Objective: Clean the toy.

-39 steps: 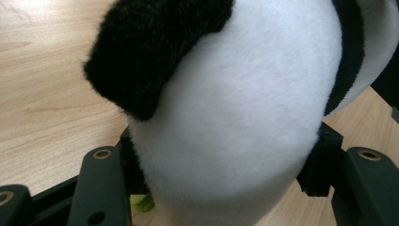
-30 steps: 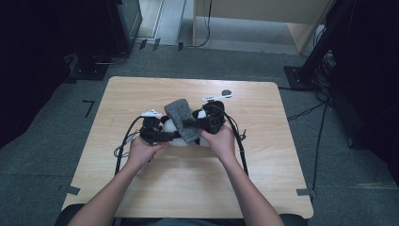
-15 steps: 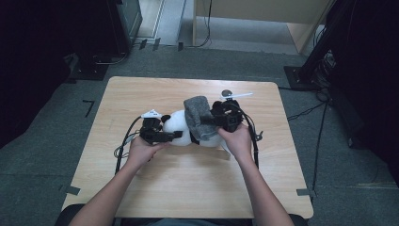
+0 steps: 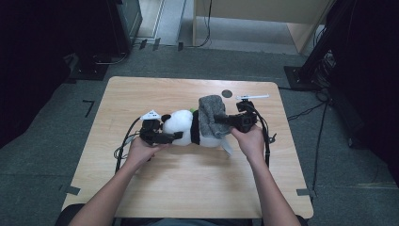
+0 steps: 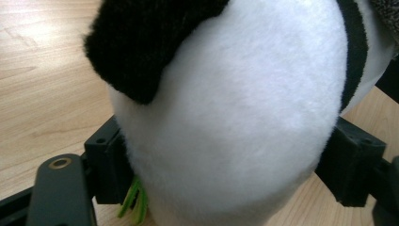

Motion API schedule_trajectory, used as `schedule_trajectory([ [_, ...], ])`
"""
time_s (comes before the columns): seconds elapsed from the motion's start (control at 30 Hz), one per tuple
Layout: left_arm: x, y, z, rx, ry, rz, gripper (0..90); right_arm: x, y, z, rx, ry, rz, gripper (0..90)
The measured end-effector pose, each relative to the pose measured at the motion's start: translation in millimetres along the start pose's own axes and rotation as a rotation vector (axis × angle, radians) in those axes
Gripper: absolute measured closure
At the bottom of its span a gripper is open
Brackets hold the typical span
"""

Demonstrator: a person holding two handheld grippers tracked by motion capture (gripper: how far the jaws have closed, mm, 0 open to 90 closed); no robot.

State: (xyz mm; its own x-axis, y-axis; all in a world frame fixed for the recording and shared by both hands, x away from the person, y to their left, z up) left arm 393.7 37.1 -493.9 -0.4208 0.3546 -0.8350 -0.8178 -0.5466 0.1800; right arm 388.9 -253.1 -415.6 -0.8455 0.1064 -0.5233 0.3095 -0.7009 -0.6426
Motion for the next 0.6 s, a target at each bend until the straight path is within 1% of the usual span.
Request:
schedule_trajectory([
  [0.07, -0.3, -0.5, -0.2, 0.000, 0.002, 0.007, 17.0, -1.3, 0.8, -0.7, -0.002, 0.003, 0.000, 77.5],
  [0.13, -0.6, -1.3, -0.2, 0.002, 0.002, 0.011, 15.3, -3.3, 2.2, -1.6, -0.003, 0.013, 0.014, 77.0],
  [0.2, -1.1, -2.4, 0.5, -0.001, 0.000, 0.006, 14.2, -5.6, 2.6, -2.4, -0.002, 0.010, 0.017, 77.1],
  [0.33, -2.3, -3.8, 2.1, 0.011, -0.009, 0.001, 14.2, -10.1, 2.1, -4.3, 0.015, 0.009, 0.041, 77.8],
  [0.43, -2.4, -5.6, 4.3, 0.018, -0.013, -0.019, 14.3, -14.0, 2.3, -5.5, 0.023, 0.002, 0.047, 77.8],
  [0.5, -2.2, -6.3, 5.7, 0.012, -0.015, -0.040, 14.3, -16.3, 3.0, -6.7, 0.023, -0.001, 0.046, 77.8],
  [0.6, -1.4, -4.8, 7.9, -0.003, -0.011, -0.103, 14.4, -19.4, 4.2, -8.0, 0.023, 0.001, 0.046, 77.7],
])
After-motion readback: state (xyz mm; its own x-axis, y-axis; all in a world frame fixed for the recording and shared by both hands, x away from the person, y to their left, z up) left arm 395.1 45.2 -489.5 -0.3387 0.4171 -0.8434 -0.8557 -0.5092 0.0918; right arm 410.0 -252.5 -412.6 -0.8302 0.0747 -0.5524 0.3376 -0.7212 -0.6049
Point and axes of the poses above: each handheld gripper's, and its own axes: z roughly backward along the jaws, x roughly out of its underside, y roughly to its right, the point moved 3 cm from there along -z, roughly forward along the jaws, and after that the axes turned 13 degrees about -z, right-handed, at the moved point
